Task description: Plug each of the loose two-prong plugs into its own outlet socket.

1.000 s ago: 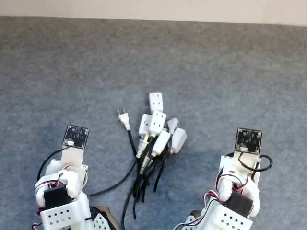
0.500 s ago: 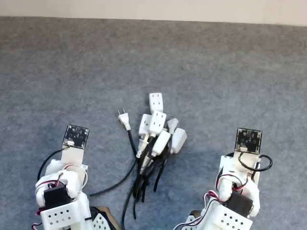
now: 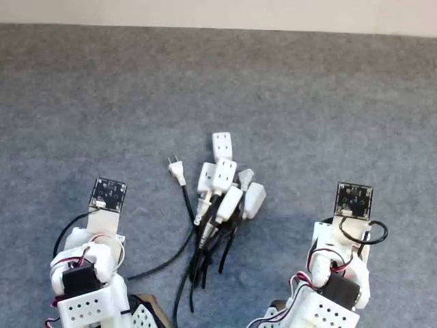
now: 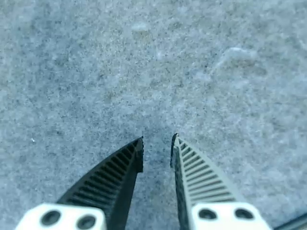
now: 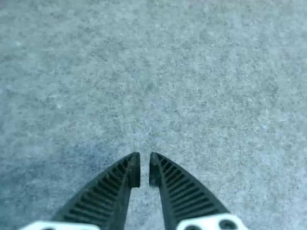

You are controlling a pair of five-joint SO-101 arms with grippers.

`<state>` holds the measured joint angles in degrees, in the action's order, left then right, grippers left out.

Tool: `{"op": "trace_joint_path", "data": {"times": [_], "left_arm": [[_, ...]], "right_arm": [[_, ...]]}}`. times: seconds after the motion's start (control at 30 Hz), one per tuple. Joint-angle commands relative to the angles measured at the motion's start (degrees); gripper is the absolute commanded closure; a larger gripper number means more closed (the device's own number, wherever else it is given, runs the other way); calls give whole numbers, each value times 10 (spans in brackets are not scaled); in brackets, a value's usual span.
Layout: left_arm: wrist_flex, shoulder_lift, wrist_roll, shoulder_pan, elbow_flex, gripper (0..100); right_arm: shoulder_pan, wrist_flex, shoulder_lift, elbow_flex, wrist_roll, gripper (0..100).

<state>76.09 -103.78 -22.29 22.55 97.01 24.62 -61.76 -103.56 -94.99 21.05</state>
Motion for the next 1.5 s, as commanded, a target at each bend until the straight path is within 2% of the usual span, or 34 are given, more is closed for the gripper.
{"op": "trace_joint_path", "data": {"times": [0.0,0.6,0.77,0.97,1.03,1.23,1.47], "left_arm": [[4,-2,-4,8,2,884],[4,-2,-3,5,1,881],[6,-3,-4,-43,1,882],[-41,-3,-4,-58,1,882],[-46,-4,-4,-58,1,881],[-145,-3,-4,-73,1,881],[-225,-3,-4,-117,1,881]], "right_arm": [[7,-2,4,-87,-5,946],[7,-2,4,-87,-5,946],[7,-2,4,-87,-5,946],[7,-2,6,-87,-9,946],[-15,-8,8,-87,-8,946],[-106,-96,3,-87,-5,946],[-170,-91,2,-87,-7,946]]}}
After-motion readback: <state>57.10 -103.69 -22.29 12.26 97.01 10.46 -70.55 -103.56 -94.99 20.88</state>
